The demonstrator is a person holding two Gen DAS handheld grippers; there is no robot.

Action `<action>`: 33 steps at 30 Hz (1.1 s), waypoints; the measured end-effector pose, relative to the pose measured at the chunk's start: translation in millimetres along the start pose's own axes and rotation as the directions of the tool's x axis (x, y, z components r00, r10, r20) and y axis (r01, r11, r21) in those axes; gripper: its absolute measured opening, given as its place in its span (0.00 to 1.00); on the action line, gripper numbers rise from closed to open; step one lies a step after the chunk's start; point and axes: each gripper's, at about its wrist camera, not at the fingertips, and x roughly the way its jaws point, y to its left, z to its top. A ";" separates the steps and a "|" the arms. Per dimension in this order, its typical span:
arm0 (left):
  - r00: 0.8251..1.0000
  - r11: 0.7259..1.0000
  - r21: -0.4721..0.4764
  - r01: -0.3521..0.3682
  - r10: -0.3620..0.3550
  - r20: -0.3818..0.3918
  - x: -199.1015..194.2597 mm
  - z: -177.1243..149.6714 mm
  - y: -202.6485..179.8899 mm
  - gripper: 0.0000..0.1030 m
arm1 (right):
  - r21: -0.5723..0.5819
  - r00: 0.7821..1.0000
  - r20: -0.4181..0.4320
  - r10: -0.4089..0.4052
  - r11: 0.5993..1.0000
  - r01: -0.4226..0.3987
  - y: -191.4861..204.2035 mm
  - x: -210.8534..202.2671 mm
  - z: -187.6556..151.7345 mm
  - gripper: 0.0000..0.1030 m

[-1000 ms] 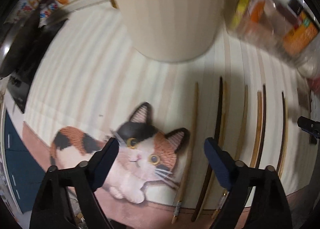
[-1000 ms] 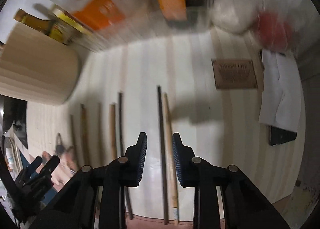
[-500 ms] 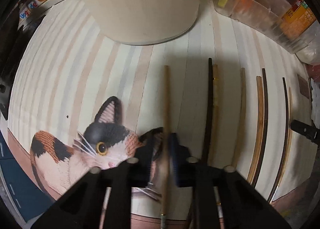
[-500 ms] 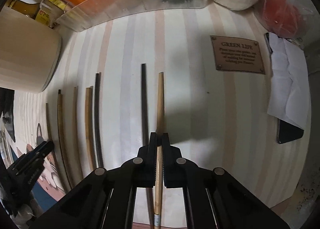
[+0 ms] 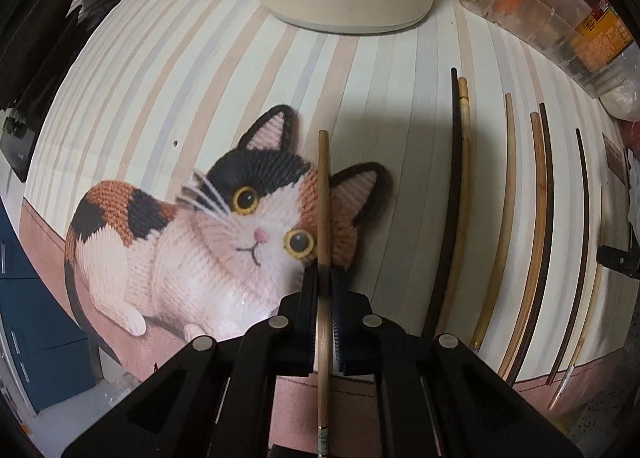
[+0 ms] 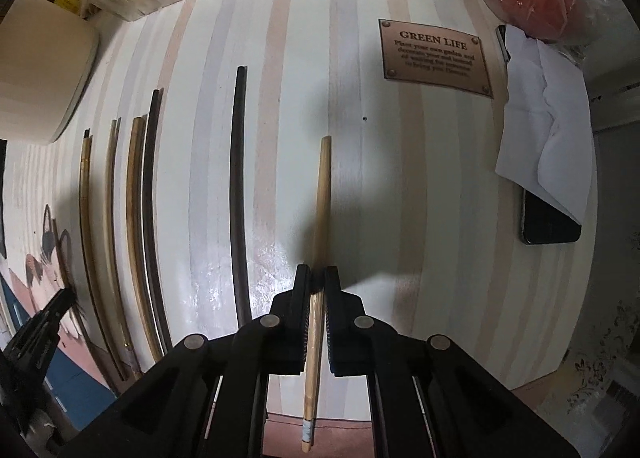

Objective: Organize utensils
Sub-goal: 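Close the left tool on a light chopstick while the right tool grasps another light chopstick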

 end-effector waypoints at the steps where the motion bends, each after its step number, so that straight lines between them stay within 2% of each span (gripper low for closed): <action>1: 1.000 1.000 -0.002 0.000 0.000 0.000 1.6 6.0 3.6 0.05 | -0.004 1.000 -0.002 -0.004 1.000 0.004 2.7 -0.3 1.9 0.06; 4: 1.000 1.000 -0.004 -0.001 0.001 0.000 2.7 14.6 -2.4 0.05 | -0.002 1.000 -0.010 0.000 1.000 0.000 2.3 0.0 2.8 0.06; 19: 1.000 1.000 -0.012 0.014 -0.014 0.001 0.6 5.1 -0.9 0.05 | -0.004 0.999 -0.032 -0.024 1.000 0.024 25.8 1.2 32.7 0.06; 24: 1.000 1.000 -0.014 0.017 -0.017 0.003 -2.2 7.3 -1.3 0.05 | -0.021 0.998 -0.022 -0.064 0.998 0.063 32.0 1.5 29.8 0.06; 30: 0.999 1.000 0.021 -0.016 0.015 0.037 -4.0 10.0 -10.6 0.04 | -0.037 0.998 0.007 -0.069 0.997 0.070 39.4 0.5 25.5 0.07; 33: 0.998 1.000 0.007 -0.024 0.024 0.055 -10.1 11.0 -9.6 0.04 | -0.014 0.999 0.040 -0.012 1.000 0.013 34.1 -3.4 19.3 0.06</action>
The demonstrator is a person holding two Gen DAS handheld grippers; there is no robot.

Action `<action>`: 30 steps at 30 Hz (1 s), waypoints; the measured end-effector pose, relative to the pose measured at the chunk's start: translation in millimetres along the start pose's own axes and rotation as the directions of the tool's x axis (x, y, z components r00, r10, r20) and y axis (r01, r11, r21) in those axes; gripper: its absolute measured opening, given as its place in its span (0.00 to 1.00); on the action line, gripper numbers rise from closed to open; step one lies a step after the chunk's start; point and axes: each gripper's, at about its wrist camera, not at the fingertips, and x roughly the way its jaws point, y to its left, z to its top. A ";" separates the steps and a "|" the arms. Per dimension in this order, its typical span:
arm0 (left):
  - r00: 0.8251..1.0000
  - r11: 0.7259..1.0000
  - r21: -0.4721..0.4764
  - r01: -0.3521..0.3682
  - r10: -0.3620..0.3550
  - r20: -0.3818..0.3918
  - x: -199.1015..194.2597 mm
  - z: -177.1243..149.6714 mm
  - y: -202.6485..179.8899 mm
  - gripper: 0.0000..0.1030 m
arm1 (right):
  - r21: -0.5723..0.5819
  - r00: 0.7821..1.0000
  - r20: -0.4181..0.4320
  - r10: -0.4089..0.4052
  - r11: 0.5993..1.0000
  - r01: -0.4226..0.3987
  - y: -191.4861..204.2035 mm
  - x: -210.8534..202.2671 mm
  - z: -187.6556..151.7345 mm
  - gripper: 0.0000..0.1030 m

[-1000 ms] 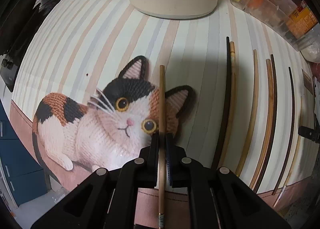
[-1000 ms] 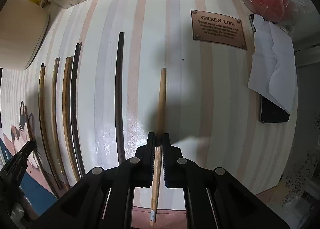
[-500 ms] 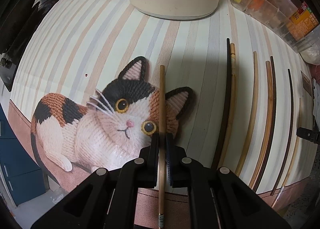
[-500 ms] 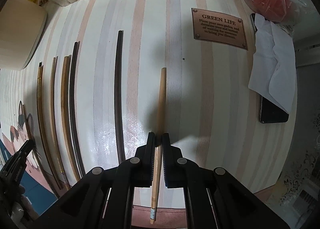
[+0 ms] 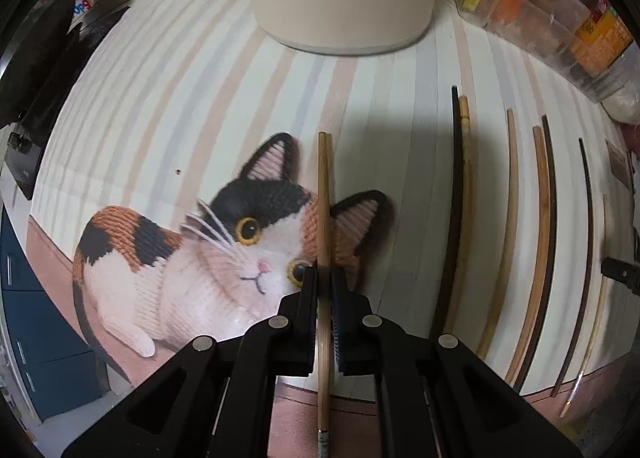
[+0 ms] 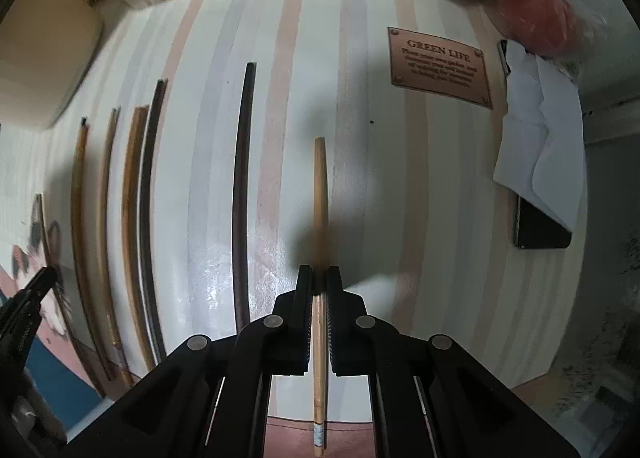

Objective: Organize utensils
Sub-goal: 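Close the left tool on a light chopstick while the right tool grasps another light chopstick, then lift both chopsticks and lower them into the beige utensil holder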

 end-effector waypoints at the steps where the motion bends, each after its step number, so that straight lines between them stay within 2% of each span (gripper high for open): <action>1: 1.000 1.000 -0.010 0.010 -0.010 0.013 -6.6 0.2 1.9 0.04 | 0.015 1.000 0.011 0.025 1.000 -0.025 -4.2 -3.5 -4.2 0.06; 4: 0.997 0.999 -0.021 0.028 -0.027 0.070 -31.2 0.7 7.5 0.04 | 0.047 0.994 0.080 0.080 0.995 -0.084 -8.8 -25.4 -11.4 0.06; 8: 0.988 0.998 -0.030 0.050 -0.045 0.146 -66.6 4.1 14.6 0.04 | 0.034 0.979 0.168 0.118 0.992 -0.125 -3.5 -55.5 -17.3 0.06; 13: 0.969 0.996 -0.044 0.077 -0.064 0.239 -107.5 0.4 24.2 0.04 | 0.013 0.947 0.272 0.172 0.983 -0.182 2.5 -89.0 -19.1 0.06; 17: 0.945 0.993 -0.050 0.109 -0.087 0.316 -139.9 14.2 32.7 0.04 | -0.020 0.908 0.358 0.217 0.974 -0.225 11.9 -125.4 -18.1 0.06; 22: 0.894 0.986 -0.058 0.156 -0.116 0.434 -193.6 26.1 45.5 0.04 | -0.082 0.838 0.464 0.287 0.956 -0.282 30.6 -183.6 -9.4 0.06; 24: 0.869 0.983 -0.057 0.176 -0.128 0.478 -216.1 34.0 50.6 0.04 | -0.127 0.802 0.499 0.329 0.943 -0.308 44.4 -212.4 0.6 0.06; 27: 0.822 0.974 -0.062 0.216 -0.147 0.550 -251.8 53.3 62.3 0.04 | -0.185 0.751 0.541 0.378 0.925 -0.332 66.8 -248.4 16.3 0.06; 30: 0.784 0.969 -0.068 0.237 -0.150 0.602 -275.7 75.0 71.5 0.04 | -0.249 0.699 0.576 0.424 0.905 -0.344 96.4 -282.4 37.4 0.06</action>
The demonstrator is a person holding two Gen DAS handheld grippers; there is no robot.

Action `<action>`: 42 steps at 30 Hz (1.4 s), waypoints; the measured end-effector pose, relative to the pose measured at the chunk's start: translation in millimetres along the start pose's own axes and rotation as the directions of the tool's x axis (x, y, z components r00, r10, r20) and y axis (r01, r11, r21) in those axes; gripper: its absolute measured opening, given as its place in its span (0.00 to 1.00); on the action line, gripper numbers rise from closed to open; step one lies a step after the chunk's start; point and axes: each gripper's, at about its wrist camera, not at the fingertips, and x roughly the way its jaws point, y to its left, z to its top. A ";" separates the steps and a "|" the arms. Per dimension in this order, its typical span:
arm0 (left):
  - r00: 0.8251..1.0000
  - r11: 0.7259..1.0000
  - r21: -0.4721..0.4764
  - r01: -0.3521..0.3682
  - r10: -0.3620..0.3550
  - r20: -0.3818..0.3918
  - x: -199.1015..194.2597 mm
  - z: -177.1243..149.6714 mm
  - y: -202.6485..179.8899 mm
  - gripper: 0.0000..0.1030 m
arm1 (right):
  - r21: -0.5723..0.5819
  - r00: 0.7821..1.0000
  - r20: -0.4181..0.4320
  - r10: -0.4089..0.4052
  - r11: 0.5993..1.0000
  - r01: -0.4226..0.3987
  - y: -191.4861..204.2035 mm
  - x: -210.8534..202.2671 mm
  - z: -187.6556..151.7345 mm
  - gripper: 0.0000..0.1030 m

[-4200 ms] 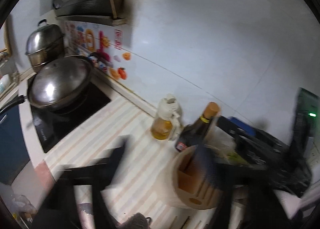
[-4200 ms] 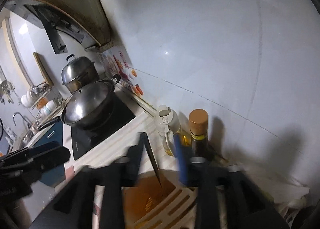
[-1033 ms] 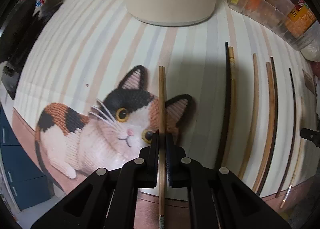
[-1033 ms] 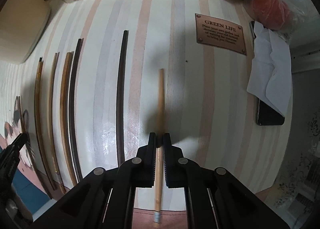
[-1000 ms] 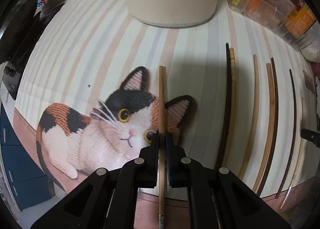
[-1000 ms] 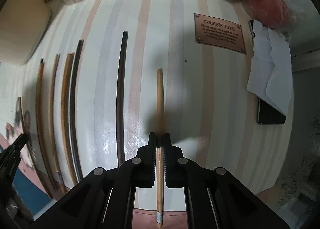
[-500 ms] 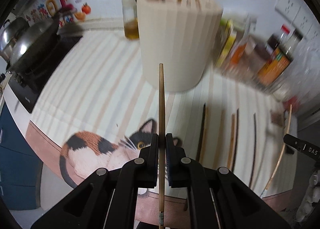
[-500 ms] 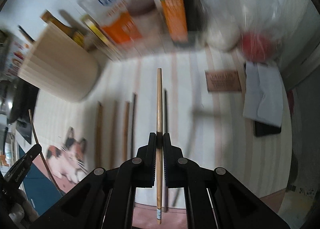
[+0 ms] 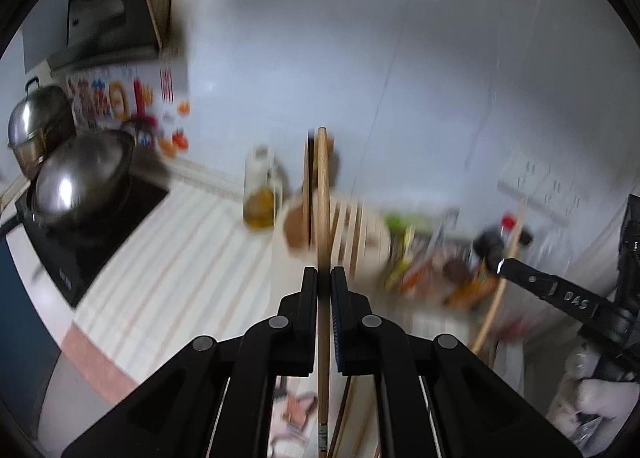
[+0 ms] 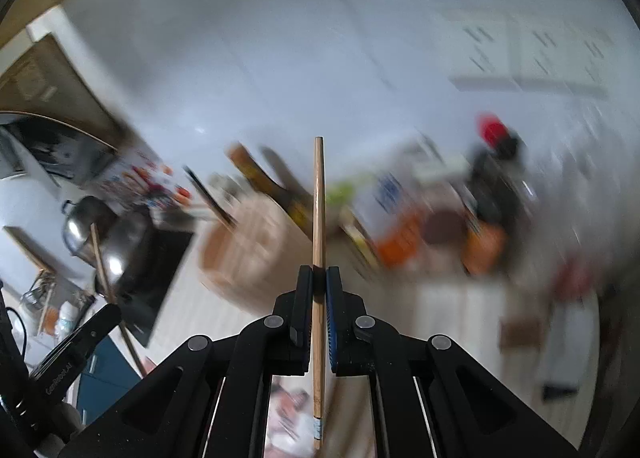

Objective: Organize utensils
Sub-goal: 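Lift both chopsticks and lower them into the beige utensil holder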

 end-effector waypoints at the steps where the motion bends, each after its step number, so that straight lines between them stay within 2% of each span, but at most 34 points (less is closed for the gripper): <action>1: 1.000 1.000 -0.011 0.005 -0.005 0.026 -0.4 14.3 1.4 0.04 | -0.018 1.000 0.025 0.018 1.000 -0.018 13.9 2.3 15.0 0.06; 5: 0.996 0.999 -0.052 0.000 0.004 0.087 8.1 59.1 9.1 0.04 | -0.065 0.995 0.073 0.067 0.996 -0.062 54.6 17.0 57.4 0.06; 9: 0.992 0.994 -0.109 -0.001 0.014 0.121 29.9 92.8 24.6 0.04 | -0.096 0.990 0.102 0.094 0.992 -0.084 87.3 48.6 92.8 0.06; 16: 0.990 0.978 -0.211 0.003 0.027 0.140 81.4 118.2 46.5 0.04 | -0.120 0.990 0.091 0.107 0.988 -0.096 113.7 111.6 130.3 0.06; 22: 0.990 0.960 -0.281 0.018 0.021 0.137 121.5 116.9 58.1 0.04 | -0.153 0.989 0.067 0.132 0.981 -0.121 125.3 163.1 148.9 0.06; 28: 0.993 0.955 -0.297 0.023 0.013 0.121 145.5 106.5 56.0 0.04 | -0.223 0.986 0.049 0.159 0.964 -0.144 134.3 192.9 147.9 0.06; 35: 0.995 0.963 -0.270 0.014 0.013 0.097 153.7 91.7 50.9 0.04 | -0.261 0.980 0.018 0.199 0.947 -0.188 131.8 193.1 139.6 0.06; 42: 0.997 0.969 -0.245 0.038 -0.021 0.071 149.7 81.7 50.1 0.05 | -0.318 0.981 -0.010 0.193 0.930 -0.186 133.8 182.5 129.5 0.06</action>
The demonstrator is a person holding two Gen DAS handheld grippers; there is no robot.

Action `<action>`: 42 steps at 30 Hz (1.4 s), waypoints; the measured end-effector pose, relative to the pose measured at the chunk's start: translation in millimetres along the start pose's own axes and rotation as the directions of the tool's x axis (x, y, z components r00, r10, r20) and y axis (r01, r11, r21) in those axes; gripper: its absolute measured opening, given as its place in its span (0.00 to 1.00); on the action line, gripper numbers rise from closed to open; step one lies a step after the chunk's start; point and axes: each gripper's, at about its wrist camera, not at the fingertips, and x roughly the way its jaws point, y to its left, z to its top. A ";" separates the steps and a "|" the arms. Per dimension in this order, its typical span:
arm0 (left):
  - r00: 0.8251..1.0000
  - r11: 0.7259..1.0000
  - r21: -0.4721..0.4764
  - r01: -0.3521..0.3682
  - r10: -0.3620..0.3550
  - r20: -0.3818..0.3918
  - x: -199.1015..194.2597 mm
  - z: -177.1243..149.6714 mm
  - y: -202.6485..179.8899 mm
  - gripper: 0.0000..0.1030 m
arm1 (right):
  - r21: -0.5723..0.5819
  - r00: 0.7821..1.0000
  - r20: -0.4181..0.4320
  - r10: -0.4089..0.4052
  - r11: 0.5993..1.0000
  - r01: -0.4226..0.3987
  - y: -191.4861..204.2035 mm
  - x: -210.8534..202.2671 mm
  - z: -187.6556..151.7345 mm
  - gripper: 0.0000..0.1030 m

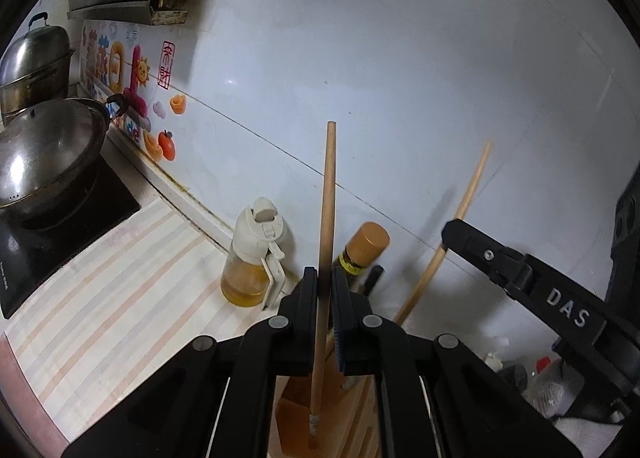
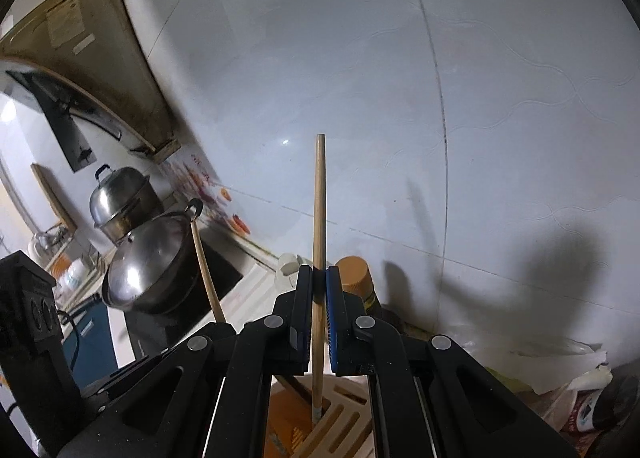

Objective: Organize utensils
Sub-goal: 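Lift both chopsticks and lower them into the beige utensil holder, then open both tools to release the chopsticks into the holder, then move both tools back down to the chopstick row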

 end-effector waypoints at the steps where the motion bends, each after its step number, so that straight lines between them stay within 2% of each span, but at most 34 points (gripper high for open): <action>1: 1.000 1.000 0.004 0.007 -0.007 -0.007 0.0 -0.7 0.0 0.05 | -0.008 1.000 -0.004 -0.001 1.000 0.001 0.9 -1.0 -0.5 0.06; 4: 0.998 0.999 -0.001 0.046 -0.046 -0.035 -4.6 -4.1 0.4 0.07 | -0.027 0.999 -0.041 0.006 1.000 -0.007 5.8 0.8 -1.1 0.06; 7: 0.995 0.998 0.009 0.054 -0.053 -0.078 -13.0 -5.5 -1.4 0.09 | -0.032 0.994 -0.111 0.018 0.999 -0.021 9.1 4.3 -0.3 0.07; 8: 0.995 0.998 0.011 0.054 -0.053 -0.085 -16.9 -5.2 -1.0 0.12 | -0.025 0.992 -0.125 0.024 0.999 -0.027 8.4 3.1 0.0 0.09; 9: 0.996 0.999 0.012 0.047 -0.046 -0.082 -23.0 -5.0 -0.1 0.19 | -0.015 0.991 -0.131 0.025 1.000 -0.028 7.4 1.1 0.5 0.18; 11: 0.996 0.999 0.013 0.045 -0.044 -0.079 -36.6 -3.1 2.5 0.56 | 0.015 0.993 -0.120 0.021 1.000 -0.020 3.0 -8.5 1.9 0.30; 12: 0.996 0.999 0.007 0.048 -0.047 -0.078 -43.4 -2.8 4.3 0.65 | 0.030 0.994 -0.107 0.018 0.999 -0.015 0.3 -15.4 2.7 0.33; 13: 0.997 1.000 0.014 0.012 -0.011 -0.070 -51.4 -2.8 4.5 0.85 | 0.048 0.995 -0.098 0.011 0.999 -0.006 -2.3 -23.7 2.8 0.33; 14: 0.999 0.999 0.034 -0.015 0.017 -0.051 -60.7 -3.0 3.9 0.91 | 0.060 0.996 -0.093 0.006 0.998 -0.001 -4.9 -30.1 2.4 0.35; 16: 0.999 0.999 0.044 -0.013 0.014 -0.042 -74.6 -4.5 5.3 0.91 | 0.089 0.997 -0.077 -0.015 0.996 0.022 -9.8 -46.8 -0.9 0.41; 17: 0.997 0.999 0.041 -0.018 0.021 -0.069 -79.4 -5.4 5.9 0.93 | 0.097 0.997 -0.069 -0.026 0.995 0.033 -12.0 -53.4 -2.1 0.47; 18: 0.998 0.998 0.054 -0.024 0.027 -0.065 -86.8 -7.4 5.6 0.96 | 0.112 0.997 -0.061 -0.049 0.992 0.056 -15.3 -62.6 -5.5 0.51; 19: 0.998 0.997 0.064 -0.037 0.041 -0.056 -91.6 -9.0 6.0 1.00 | 0.124 0.997 -0.057 -0.056 0.990 0.062 -17.5 -68.3 -6.8 0.51; 23: 0.992 0.986 0.109 -0.123 0.125 -0.011 -109.8 -22.6 9.4 1.00 | 0.197 0.990 -0.056 -0.131 0.970 0.140 -33.3 -100.4 -27.7 0.53; 27: 0.986 0.978 0.135 -0.159 0.165 -0.037 -114.2 -47.9 14.7 1.00 | 0.233 0.969 -0.078 -0.232 0.941 0.244 -46.7 -130.8 -61.3 0.71; 31: 0.976 0.966 0.198 -0.168 0.191 -0.101 -107.9 -87.5 11.7 1.00 | 0.268 0.947 -0.135 -0.292 0.909 0.318 -63.4 -150.9 -119.6 0.75; 34: 0.957 0.952 0.253 -0.169 0.220 -0.188 -92.6 -128.3 9.3 1.00 | 0.283 0.920 -0.201 -0.336 0.879 0.383 -77.4 -155.1 -167.0 0.75; 36: 0.942 0.943 0.291 -0.161 0.234 -0.238 -81.7 -153.9 6.2 1.00 | 0.319 0.903 -0.265 -0.338 0.853 0.413 -92.6 -155.7 -209.0 0.75; 38: 0.919 0.928 0.343 -0.143 0.253 -0.302 -64.9 -183.7 0.8 1.00 | 0.346 0.883 -0.338 -0.327 0.829 0.439 -105.5 -150.1 -246.7 0.75; 40: 0.889 0.910 0.395 -0.128 0.282 -0.361 -46.8 -213.5 -4.5 1.00 | 0.365 0.864 -0.396 -0.312 0.810 0.460 -116.1 -145.6 -280.0 0.69; 42: 0.861 0.893 0.437 -0.110 0.306 -0.407 -29.9 -237.9 -7.5 1.00 | 0.387 0.843 -0.460 -0.277 0.792 0.472 -126.9 -137.2 -312.5 0.50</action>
